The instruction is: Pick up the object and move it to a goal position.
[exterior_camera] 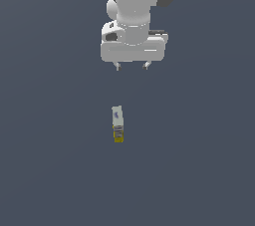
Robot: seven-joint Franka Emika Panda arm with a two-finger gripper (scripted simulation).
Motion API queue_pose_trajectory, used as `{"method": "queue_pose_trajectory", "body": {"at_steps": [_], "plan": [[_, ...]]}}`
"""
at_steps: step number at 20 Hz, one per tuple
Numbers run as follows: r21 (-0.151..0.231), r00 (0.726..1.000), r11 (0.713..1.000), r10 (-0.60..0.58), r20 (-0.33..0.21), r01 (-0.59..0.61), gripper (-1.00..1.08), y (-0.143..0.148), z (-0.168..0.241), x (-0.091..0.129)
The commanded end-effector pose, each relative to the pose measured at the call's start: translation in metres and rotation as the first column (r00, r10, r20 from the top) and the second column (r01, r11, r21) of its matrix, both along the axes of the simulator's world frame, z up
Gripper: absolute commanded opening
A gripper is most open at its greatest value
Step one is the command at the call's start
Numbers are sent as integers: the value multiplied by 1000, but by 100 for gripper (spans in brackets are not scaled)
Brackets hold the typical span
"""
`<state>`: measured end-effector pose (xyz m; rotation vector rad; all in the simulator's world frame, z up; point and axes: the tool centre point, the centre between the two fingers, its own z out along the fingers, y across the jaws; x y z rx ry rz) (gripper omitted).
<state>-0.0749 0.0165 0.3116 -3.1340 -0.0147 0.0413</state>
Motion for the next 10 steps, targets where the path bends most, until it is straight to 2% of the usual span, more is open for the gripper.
{"method": "queue_pose_trajectory", "body": {"at_steps": [1,10], "plan": [[0,1000,1000,0,0,0,100,0,0,0],[26,999,1000,-5,40,4,100,24,15,6]]}}
